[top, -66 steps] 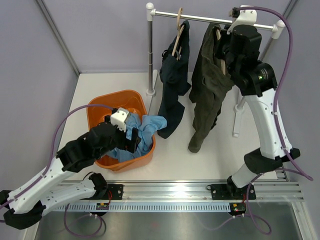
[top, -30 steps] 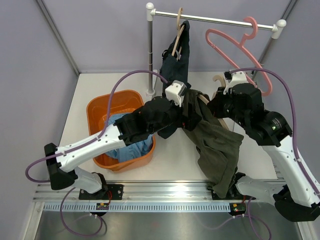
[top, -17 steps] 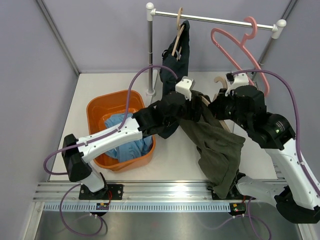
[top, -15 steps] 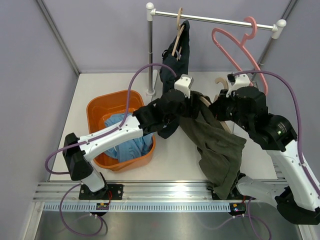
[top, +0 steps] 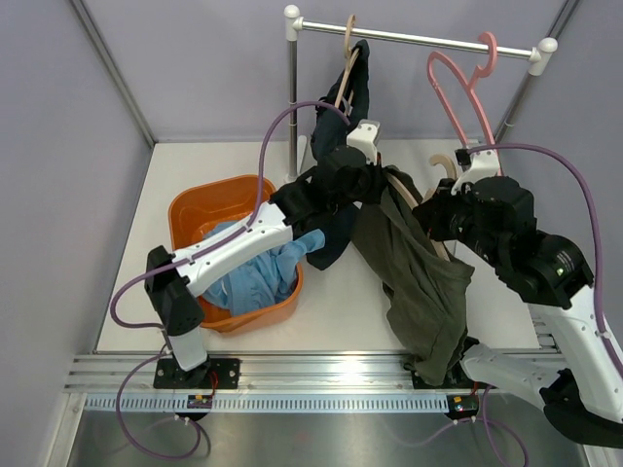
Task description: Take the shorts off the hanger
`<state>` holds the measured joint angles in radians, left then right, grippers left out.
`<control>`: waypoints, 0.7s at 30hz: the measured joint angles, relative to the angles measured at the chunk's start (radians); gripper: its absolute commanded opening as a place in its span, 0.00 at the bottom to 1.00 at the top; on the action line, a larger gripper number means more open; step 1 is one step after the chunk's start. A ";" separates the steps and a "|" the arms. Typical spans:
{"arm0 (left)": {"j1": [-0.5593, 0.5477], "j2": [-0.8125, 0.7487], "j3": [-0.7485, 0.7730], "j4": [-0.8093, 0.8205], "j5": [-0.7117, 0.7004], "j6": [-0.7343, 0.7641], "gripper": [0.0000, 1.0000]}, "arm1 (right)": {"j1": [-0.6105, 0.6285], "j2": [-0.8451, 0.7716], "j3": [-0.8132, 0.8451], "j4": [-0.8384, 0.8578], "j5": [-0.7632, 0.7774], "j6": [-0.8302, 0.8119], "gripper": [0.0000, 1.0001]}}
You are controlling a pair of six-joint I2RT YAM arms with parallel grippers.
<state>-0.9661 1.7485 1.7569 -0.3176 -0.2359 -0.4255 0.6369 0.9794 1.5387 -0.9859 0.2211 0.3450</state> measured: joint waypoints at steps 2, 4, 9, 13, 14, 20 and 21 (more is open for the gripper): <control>0.018 0.029 0.026 -0.004 0.016 -0.002 0.09 | 0.000 -0.017 0.000 0.000 0.004 0.000 0.00; 0.031 0.050 0.040 -0.005 0.035 -0.010 0.09 | 0.000 -0.033 0.000 -0.005 0.007 0.000 0.00; 0.055 0.090 0.065 -0.012 0.087 -0.020 0.10 | 0.000 -0.046 0.006 -0.032 0.018 0.000 0.00; 0.061 0.130 0.106 -0.030 0.116 -0.020 0.12 | 0.000 -0.050 0.006 -0.040 0.032 0.000 0.00; 0.061 0.136 0.109 -0.030 0.122 -0.020 0.12 | 0.000 -0.051 0.006 -0.045 0.033 0.000 0.00; 0.071 0.181 0.146 -0.044 0.171 -0.021 0.13 | 0.000 -0.068 0.032 -0.079 0.051 0.000 0.00; 0.074 0.189 0.150 -0.044 0.183 -0.022 0.13 | 0.000 -0.071 0.040 -0.086 0.053 -0.001 0.00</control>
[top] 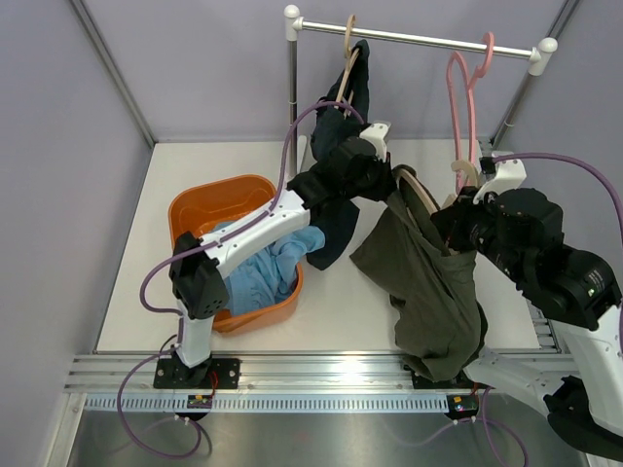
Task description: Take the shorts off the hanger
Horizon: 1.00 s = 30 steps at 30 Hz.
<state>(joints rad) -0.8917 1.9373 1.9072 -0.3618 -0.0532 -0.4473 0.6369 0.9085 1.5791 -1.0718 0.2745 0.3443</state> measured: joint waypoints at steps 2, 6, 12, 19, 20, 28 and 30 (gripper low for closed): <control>0.005 0.010 0.002 -0.002 0.018 -0.003 0.13 | 0.000 -0.005 0.016 -0.018 0.006 0.000 0.00; 0.008 0.023 0.002 -0.003 0.048 -0.010 0.10 | 0.000 -0.012 0.029 -0.038 0.009 0.000 0.00; 0.017 0.024 0.004 -0.005 0.083 -0.026 0.11 | 0.000 -0.014 0.037 -0.049 0.020 0.000 0.00; 0.018 0.054 0.084 -0.052 0.093 -0.029 0.10 | 0.001 -0.020 0.058 -0.049 0.021 0.000 0.00; 0.018 0.054 0.085 -0.055 0.094 -0.029 0.09 | 0.001 -0.024 0.059 -0.050 0.021 0.000 0.00; 0.042 0.099 0.082 -0.118 0.129 -0.026 0.04 | 0.004 -0.074 0.127 -0.004 0.024 -0.001 0.00; 0.046 0.101 0.067 -0.120 0.146 -0.034 0.02 | 0.005 -0.077 0.134 -0.007 0.031 -0.001 0.00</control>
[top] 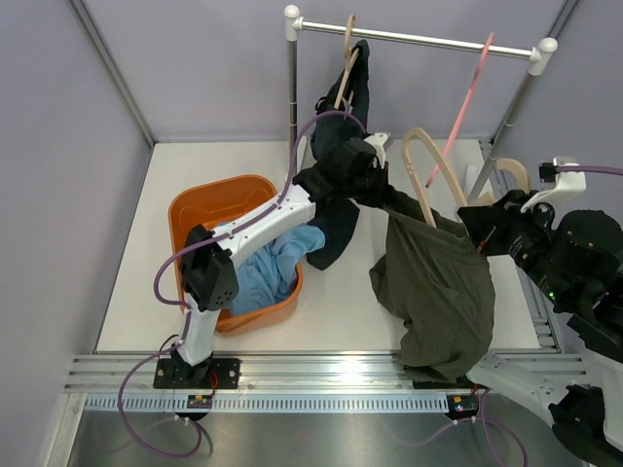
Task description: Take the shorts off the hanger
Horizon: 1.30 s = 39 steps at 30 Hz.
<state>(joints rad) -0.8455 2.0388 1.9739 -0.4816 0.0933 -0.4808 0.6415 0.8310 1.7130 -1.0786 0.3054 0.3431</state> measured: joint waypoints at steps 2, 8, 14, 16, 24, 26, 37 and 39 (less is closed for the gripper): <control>0.000 -0.022 -0.038 0.013 0.007 -0.004 0.02 | 0.000 0.005 0.000 -0.014 0.016 0.000 0.00; 0.008 -0.175 -0.197 0.013 -0.019 0.025 0.00 | 0.003 0.056 0.014 -0.018 0.083 0.001 0.00; -0.087 -0.379 -0.214 -0.025 -0.026 0.181 0.04 | 0.007 0.117 0.029 0.052 0.191 -0.018 0.00; -0.172 -0.450 -0.209 -0.056 0.014 0.242 0.04 | 0.008 0.142 0.030 0.089 0.221 -0.035 0.00; -0.538 -0.602 -0.192 -0.307 0.084 0.476 0.06 | 0.008 0.303 0.072 0.230 0.285 -0.109 0.00; -0.571 -0.652 -0.241 -0.364 0.111 0.507 0.06 | 0.008 0.333 0.076 0.254 0.298 -0.126 0.00; -0.599 -0.813 -0.083 -0.519 -0.301 0.594 0.09 | 0.008 0.401 0.154 0.310 0.333 -0.165 0.00; -0.596 -0.808 0.028 -0.503 -0.447 0.631 0.09 | 0.008 0.402 0.153 0.309 0.333 -0.164 0.00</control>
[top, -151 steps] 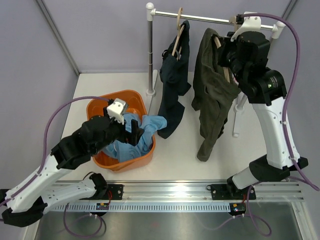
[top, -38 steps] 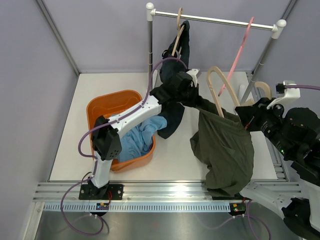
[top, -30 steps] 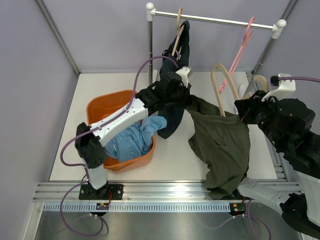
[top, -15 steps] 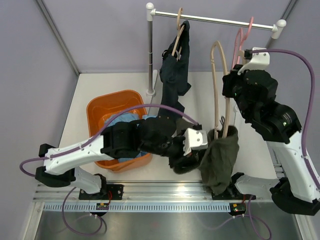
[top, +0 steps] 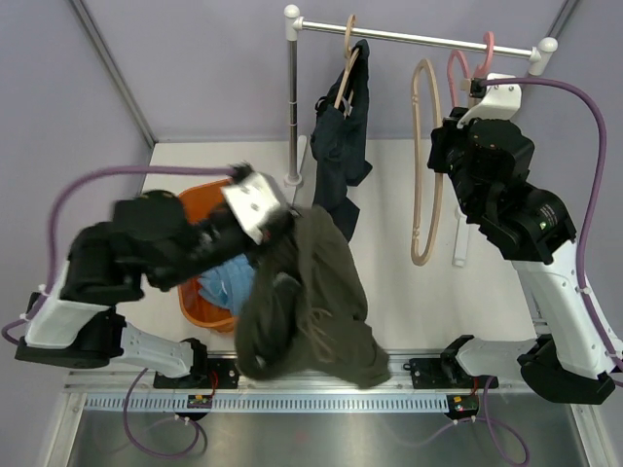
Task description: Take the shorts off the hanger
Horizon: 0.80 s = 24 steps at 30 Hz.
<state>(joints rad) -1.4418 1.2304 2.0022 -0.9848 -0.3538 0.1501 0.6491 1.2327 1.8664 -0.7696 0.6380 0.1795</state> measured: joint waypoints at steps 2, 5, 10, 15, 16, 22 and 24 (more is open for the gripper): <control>0.003 -0.002 0.093 0.078 -0.151 0.056 0.09 | 0.000 0.000 -0.001 -0.002 -0.001 0.003 0.00; 0.005 -0.042 0.131 0.285 -0.344 0.182 0.09 | 0.000 0.000 -0.002 -0.010 -0.002 0.010 0.00; 0.006 -0.108 0.087 0.709 -0.522 0.474 0.10 | 0.000 -0.005 -0.008 -0.038 -0.007 0.030 0.00; 0.076 -0.149 -0.034 0.950 -0.564 0.616 0.11 | 0.000 -0.026 -0.020 -0.060 -0.015 0.046 0.00; 0.115 -0.150 -0.056 0.946 -0.563 0.600 0.11 | 0.000 -0.032 -0.022 -0.066 -0.020 0.049 0.00; 0.487 -0.133 -0.231 0.729 -0.404 0.271 0.05 | 0.000 -0.061 -0.047 -0.078 -0.032 0.061 0.00; 0.617 -0.116 -0.300 0.644 -0.300 0.134 0.04 | 0.000 -0.068 -0.062 -0.087 -0.039 0.063 0.00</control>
<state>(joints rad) -0.8249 1.1141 1.7020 -0.3408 -0.6537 0.2844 0.6491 1.1645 1.8046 -0.8566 0.5991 0.2424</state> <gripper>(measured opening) 0.071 0.133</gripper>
